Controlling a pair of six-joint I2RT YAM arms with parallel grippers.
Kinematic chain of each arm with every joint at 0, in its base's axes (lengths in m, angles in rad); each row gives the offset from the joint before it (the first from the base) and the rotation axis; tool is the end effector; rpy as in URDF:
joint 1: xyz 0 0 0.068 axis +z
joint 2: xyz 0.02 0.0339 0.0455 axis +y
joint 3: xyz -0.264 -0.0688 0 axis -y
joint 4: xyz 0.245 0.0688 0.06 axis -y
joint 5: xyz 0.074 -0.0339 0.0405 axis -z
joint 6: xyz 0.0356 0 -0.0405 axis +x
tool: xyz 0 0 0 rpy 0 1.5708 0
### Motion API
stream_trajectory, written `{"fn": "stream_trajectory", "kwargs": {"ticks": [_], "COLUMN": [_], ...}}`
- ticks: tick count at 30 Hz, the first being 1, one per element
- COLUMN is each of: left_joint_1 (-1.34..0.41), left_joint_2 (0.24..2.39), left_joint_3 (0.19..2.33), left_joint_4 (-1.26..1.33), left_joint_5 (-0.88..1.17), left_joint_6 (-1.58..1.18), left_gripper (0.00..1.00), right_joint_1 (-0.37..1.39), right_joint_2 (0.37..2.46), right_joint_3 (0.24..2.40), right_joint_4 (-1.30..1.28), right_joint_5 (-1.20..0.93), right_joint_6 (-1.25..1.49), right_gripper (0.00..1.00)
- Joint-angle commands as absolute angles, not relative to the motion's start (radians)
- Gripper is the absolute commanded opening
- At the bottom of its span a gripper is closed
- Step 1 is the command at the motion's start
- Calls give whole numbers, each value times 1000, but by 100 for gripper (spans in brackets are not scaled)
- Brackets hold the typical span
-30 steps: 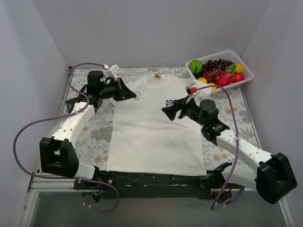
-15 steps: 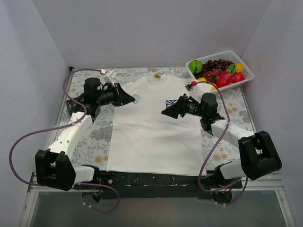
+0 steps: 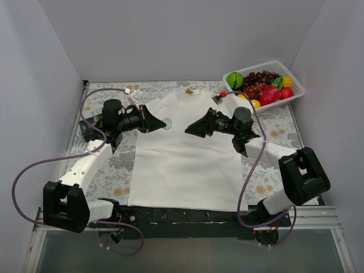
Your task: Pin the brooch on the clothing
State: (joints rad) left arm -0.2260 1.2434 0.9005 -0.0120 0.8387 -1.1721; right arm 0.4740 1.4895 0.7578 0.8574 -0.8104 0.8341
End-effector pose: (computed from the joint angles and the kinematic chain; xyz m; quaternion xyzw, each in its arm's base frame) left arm 0.2647 -0.0880 0.3036 -0.1345 0.7733 -0.5915 0.1843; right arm 0.2718 0.1684 0.2699 -0.1821 0.6509 0.6263 0.3885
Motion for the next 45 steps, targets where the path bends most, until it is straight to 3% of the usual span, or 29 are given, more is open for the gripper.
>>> {"fn": "stream_trajectory", "kwargs": {"ticks": [1,12,13,16,25,28,29,32,33,36,41,45], "left_joint_1": [-245,-302,-304,-310,-321,-321,-321,-321,-321,-321,-321,-319], "left_joint_2": [1134,1042,1042,1046,1063,1066,1068,1066,1069,1083,1150,1207], "left_joint_3": [818,681,684,686,695,707,712,755,771,848,972,1092], "left_joint_4": [176,380,382,393,390,371,371,330,284,171,52,-95], "left_joint_5": [812,675,678,681,716,727,733,753,744,716,752,807], "left_joint_6": [-1313,-1476,-1477,-1486,-1470,-1448,-1439,-1393,-1378,-1304,-1197,-1050], "left_gripper": [0,0,0,0,0,0,4,48,72,95,98,98], "right_joint_1": [532,629,630,634,634,634,632,629,629,624,624,620], "right_joint_2": [1528,1554,1558,1577,1592,1589,1583,1560,1554,1514,1402,1368], "right_joint_3": [822,896,899,899,885,888,893,896,899,905,946,1049], "right_joint_4": [979,965,965,983,1103,1094,1083,994,968,855,563,184], "right_joint_5": [-758,-600,-600,-600,-611,-618,-624,-627,-630,-650,-653,-692], "right_joint_6": [905,956,959,977,1046,1032,1020,948,930,832,602,296], "right_gripper": [69,66,59,55,5,1,1,1,1,1,1,1]}}
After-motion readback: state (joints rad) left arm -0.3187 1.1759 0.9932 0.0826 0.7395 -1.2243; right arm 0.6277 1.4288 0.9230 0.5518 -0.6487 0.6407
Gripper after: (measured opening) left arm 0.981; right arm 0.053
